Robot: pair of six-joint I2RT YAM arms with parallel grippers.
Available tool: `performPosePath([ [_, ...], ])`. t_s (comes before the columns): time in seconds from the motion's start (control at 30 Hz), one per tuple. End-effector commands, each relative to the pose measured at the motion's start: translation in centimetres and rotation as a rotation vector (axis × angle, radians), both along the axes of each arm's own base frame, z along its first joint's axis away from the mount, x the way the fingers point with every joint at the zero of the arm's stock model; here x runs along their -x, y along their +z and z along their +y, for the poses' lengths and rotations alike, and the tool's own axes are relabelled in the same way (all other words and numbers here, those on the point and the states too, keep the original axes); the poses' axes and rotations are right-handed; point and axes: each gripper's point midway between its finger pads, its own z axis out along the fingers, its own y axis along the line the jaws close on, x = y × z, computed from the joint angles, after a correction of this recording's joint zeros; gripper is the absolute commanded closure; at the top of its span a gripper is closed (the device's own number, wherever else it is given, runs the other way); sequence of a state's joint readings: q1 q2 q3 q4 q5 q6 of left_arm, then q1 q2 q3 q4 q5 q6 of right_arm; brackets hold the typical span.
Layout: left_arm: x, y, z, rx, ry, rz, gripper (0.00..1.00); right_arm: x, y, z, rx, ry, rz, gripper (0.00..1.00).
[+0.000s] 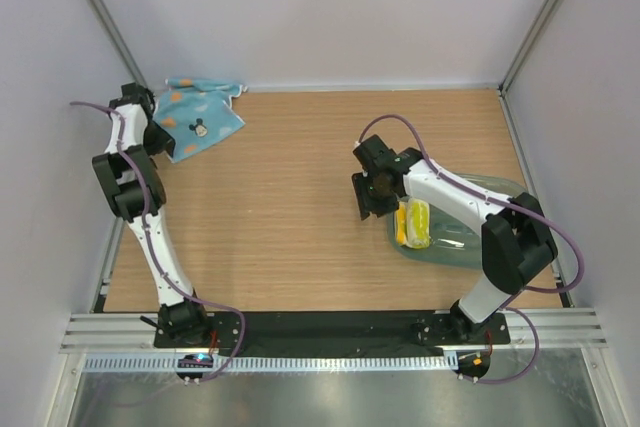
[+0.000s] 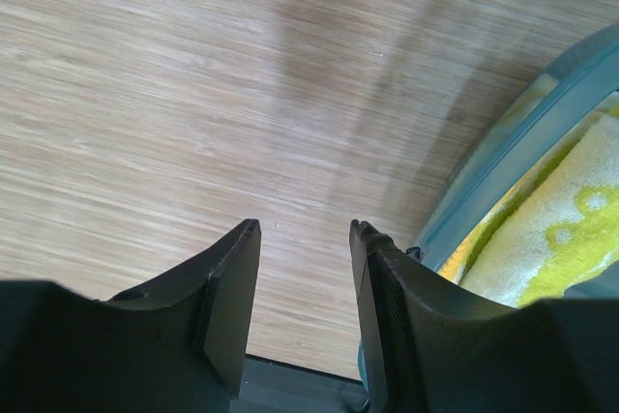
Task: Roll the towels
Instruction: Move the towel to the center of the board
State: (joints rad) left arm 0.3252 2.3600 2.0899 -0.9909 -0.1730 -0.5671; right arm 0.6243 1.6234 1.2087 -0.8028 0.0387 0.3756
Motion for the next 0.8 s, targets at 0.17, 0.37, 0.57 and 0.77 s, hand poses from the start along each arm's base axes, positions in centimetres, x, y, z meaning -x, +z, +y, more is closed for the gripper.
performPosePath([
  [0.17,-2.2,-0.8,-1.5,0.075,-0.011,-0.046,0.40,0.5,0.6,-0.8,0.000,0.033,-0.015,0.50],
  [0.37,-2.9,-2.4,-2.9,0.124,-0.010,-0.045,0.49,0.7,-0.1,-1.7,0.019,0.019,0.000,0.50],
  [0.57,-4.0,-2.7,-4.3,0.165,-0.012,-0.078,0.87,2.5,-0.9,-4.1,0.074,-0.043,0.032,0.50],
  [0.77,-4.8,-1.9,-6.6,0.163,-0.060,-0.103,1.00,3.9,-0.8,-6.0,0.113,-0.095,0.030,0.50],
])
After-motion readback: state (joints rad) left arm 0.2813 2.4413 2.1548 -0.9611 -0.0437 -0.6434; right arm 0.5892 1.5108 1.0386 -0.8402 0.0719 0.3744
